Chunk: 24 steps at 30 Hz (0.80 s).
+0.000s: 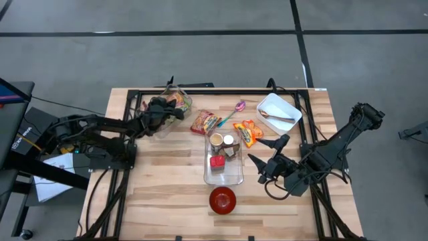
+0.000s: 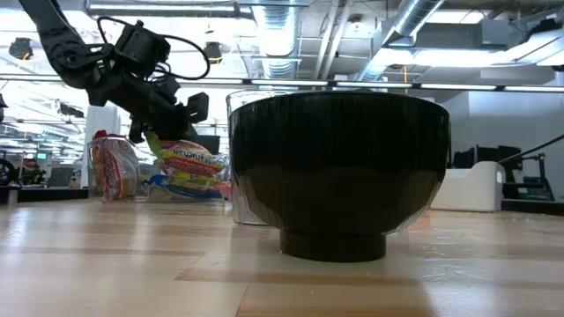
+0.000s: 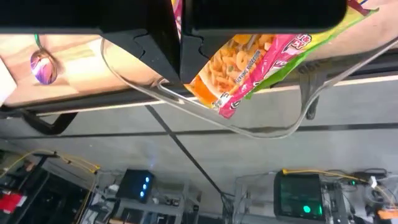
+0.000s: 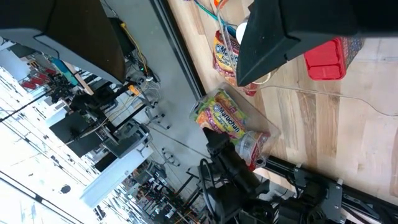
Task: Pick & Place Food Item
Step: Put the green noodle pack into the top transparent bin
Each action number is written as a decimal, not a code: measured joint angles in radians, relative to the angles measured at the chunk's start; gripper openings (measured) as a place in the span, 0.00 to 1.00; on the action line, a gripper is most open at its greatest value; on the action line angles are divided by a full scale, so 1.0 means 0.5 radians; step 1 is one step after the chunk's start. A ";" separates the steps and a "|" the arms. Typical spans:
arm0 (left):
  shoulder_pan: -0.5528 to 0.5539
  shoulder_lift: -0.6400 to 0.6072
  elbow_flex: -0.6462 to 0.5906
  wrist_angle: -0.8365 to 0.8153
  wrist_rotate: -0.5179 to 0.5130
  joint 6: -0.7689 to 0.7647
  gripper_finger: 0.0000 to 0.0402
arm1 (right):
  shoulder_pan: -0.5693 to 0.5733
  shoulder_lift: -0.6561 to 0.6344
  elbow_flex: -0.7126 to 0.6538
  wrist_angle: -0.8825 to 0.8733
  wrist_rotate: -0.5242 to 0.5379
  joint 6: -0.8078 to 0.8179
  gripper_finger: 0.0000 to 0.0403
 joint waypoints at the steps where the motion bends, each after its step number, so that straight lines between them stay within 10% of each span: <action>1: 0.009 0.000 0.000 -0.009 0.015 0.000 0.00 | 0.000 0.000 0.000 0.000 -0.001 0.000 0.74; 24: 0.059 0.000 0.000 0.044 0.231 -0.050 0.00 | -0.002 0.000 0.000 0.000 -0.001 -0.002 0.74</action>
